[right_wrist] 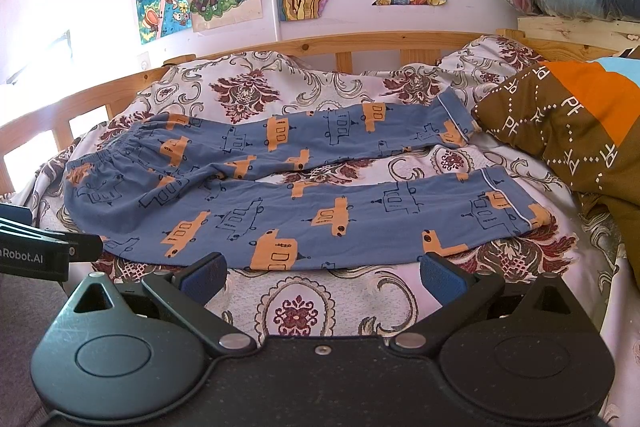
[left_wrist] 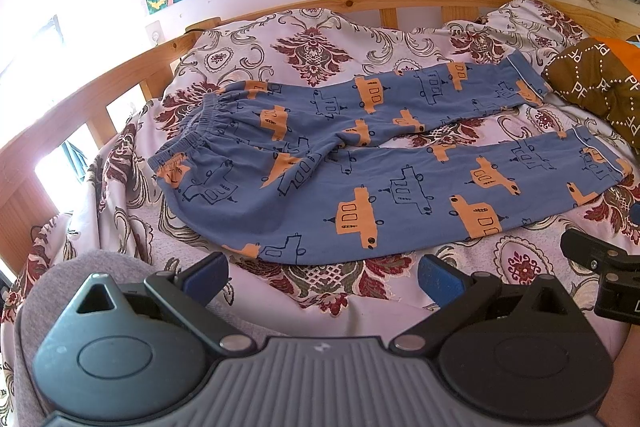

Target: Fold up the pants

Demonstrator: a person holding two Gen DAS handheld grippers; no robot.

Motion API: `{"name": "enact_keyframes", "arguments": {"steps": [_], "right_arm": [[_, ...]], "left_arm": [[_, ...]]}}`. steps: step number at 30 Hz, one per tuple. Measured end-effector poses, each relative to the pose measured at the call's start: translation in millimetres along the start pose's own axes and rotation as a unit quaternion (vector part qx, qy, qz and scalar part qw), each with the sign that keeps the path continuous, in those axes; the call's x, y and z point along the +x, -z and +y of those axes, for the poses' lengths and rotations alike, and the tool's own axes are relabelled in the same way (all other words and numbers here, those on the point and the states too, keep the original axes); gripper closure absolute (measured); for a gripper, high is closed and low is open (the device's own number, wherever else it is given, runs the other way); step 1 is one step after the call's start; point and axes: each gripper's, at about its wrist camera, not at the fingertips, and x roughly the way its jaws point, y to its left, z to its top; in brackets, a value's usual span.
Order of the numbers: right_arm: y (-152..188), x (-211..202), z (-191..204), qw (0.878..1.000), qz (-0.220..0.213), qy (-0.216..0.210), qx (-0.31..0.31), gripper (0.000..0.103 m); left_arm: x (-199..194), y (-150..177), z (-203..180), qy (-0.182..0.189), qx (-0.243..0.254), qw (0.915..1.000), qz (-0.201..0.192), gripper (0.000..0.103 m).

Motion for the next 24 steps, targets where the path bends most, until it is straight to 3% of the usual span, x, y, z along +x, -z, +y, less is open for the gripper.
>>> {"name": "enact_keyframes", "arguments": {"steps": [24], "right_arm": [[-4.8, -0.6, -4.4, 1.000, 0.002, 0.007, 0.014, 0.000]], "left_arm": [[0.3, -4.9, -2.9, 0.012, -0.002, 0.9999, 0.008, 0.000]]}}
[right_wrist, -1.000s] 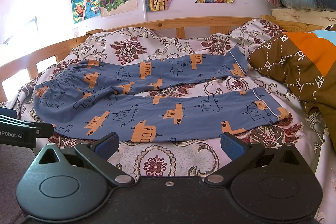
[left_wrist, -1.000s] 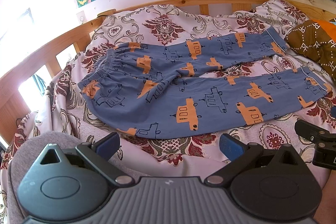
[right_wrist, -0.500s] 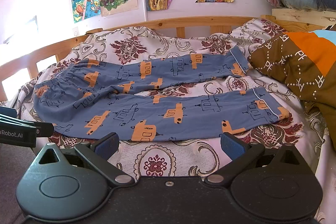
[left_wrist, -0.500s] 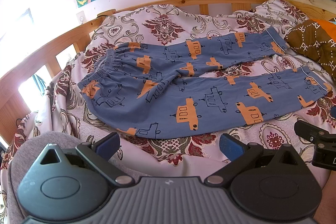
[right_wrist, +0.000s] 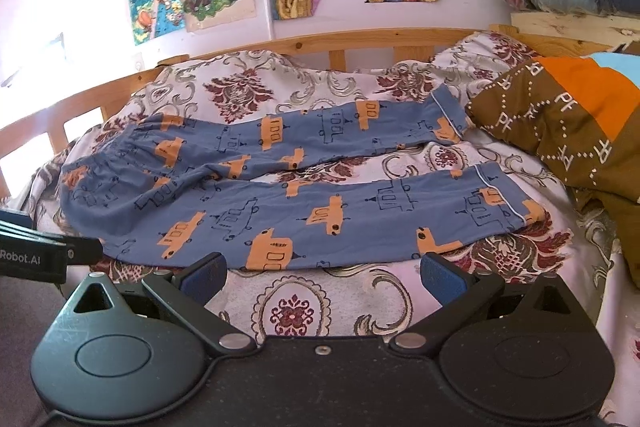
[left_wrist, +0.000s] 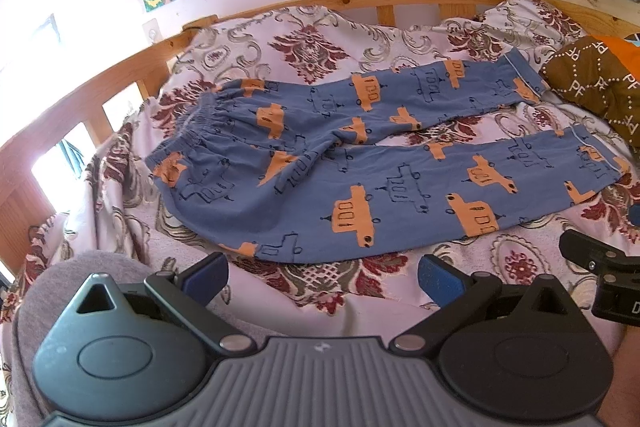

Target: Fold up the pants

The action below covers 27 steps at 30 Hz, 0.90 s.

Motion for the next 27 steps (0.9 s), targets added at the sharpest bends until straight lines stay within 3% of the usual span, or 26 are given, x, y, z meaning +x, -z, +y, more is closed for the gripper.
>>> {"name": "enact_keyframes", "arguments": {"steps": [6, 16, 23, 25, 27], "right_arm": [[-22, 1, -9, 1.000, -0.002, -0.003, 0.019, 0.000], [-81, 44, -7, 0.999, -0.008, -0.028, -0.031, 0.001], [-130, 107, 3, 0.992, -0.005, -0.074, -0.101, 0.000], [-143, 134, 4, 0.989, 0.010, -0.092, -0.119, 0.000], [-154, 161, 5, 0.986, 0.019, -0.100, -0.133, 0.000]], "left_arm": [[6, -17, 8, 0.056, -0.029, 0.9979, 0.017, 0.000], [40, -73, 43, 0.126, -0.060, 0.9899, 0.026, 0.000], [96, -131, 109, 0.239, -0.114, 0.9619, 0.070, 0.000], [117, -150, 126, 0.220, -0.104, 0.9674, 0.071, 0.000], [135, -171, 136, 0.183, -0.055, 0.9800, 0.055, 0.000]]}}
